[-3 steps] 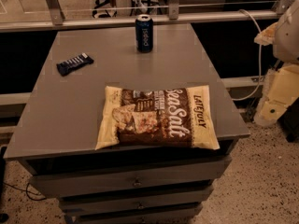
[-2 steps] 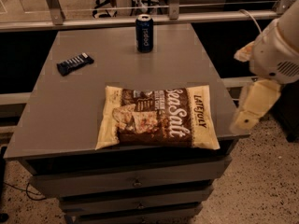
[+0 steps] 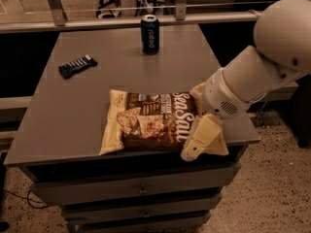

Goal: Pick brown chip bag

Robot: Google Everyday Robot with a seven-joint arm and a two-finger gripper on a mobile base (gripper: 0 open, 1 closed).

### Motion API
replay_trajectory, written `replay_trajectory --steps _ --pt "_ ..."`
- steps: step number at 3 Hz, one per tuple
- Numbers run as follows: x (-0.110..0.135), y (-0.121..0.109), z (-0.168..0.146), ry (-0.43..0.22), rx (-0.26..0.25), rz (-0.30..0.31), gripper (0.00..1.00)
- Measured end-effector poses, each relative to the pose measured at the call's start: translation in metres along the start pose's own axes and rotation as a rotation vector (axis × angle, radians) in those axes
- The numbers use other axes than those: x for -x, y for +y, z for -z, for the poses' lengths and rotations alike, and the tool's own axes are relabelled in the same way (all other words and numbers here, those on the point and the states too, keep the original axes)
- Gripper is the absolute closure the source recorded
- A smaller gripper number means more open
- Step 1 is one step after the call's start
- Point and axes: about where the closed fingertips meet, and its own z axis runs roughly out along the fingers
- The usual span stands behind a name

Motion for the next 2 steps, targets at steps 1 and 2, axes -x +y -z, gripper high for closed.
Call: replay_trajectory --steps 1,2 --pt "0.0155 -0.0002 -0.0348 -0.067 0.013 0.026 0.18" --pt "0.0217 -0.0074 -0.0437 -0.086 -0.004 0.051 0.41"
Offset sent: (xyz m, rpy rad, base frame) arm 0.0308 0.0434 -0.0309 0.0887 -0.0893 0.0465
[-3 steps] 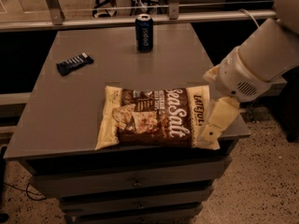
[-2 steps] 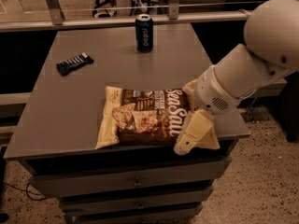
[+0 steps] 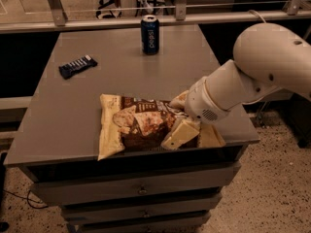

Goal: Pick brown chip bag

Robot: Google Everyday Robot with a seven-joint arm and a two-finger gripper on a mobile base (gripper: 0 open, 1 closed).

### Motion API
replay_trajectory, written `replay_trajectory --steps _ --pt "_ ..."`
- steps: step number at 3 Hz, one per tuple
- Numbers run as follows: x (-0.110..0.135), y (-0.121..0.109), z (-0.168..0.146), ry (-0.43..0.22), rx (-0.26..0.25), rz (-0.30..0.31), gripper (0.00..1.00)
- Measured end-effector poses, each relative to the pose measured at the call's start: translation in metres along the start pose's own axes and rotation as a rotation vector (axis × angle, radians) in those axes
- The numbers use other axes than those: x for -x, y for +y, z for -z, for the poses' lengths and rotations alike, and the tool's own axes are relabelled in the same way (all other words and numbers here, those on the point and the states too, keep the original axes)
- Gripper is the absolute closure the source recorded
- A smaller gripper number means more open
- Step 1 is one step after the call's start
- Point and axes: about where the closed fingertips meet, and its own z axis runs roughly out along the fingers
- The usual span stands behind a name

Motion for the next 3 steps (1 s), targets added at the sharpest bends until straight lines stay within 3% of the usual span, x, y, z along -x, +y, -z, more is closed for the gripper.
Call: replay_trajectory --steps 2,3 --pt "0.015 -0.022 0.017 0.019 -0.053 0.061 0.88" --pt "0.031 -0.043 0.037 0.026 -0.086 0.089 1.0"
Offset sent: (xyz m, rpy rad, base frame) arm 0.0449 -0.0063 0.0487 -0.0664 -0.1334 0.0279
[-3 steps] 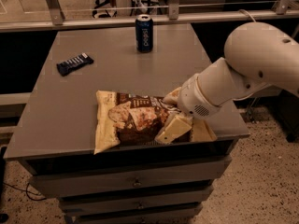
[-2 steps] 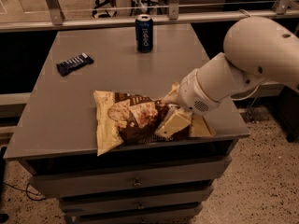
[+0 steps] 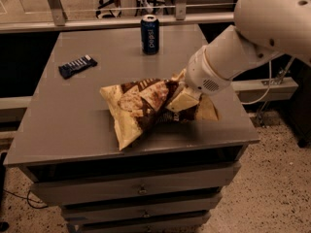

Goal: Pick brown chip bag

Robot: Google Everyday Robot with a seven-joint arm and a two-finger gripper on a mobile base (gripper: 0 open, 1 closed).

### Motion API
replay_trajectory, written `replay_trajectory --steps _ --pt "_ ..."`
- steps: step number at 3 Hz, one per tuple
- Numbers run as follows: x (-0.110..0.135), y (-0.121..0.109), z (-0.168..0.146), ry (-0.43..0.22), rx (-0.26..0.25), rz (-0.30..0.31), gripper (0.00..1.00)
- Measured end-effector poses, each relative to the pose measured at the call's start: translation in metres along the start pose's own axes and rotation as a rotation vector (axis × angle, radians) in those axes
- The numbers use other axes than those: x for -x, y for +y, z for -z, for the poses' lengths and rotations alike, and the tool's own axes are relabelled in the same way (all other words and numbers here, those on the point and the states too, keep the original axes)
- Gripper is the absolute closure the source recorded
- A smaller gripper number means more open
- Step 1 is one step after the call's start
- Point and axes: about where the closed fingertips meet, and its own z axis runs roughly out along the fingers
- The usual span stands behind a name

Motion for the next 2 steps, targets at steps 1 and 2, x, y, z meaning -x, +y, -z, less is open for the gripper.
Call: replay_trajectory --steps 1,2 --pt "0.015 -0.034 0.029 -0.032 -0.047 0.0 1.0" --pt "0.023 -0.064 0.064 -0.023 -0.139 -0.06 1.0"
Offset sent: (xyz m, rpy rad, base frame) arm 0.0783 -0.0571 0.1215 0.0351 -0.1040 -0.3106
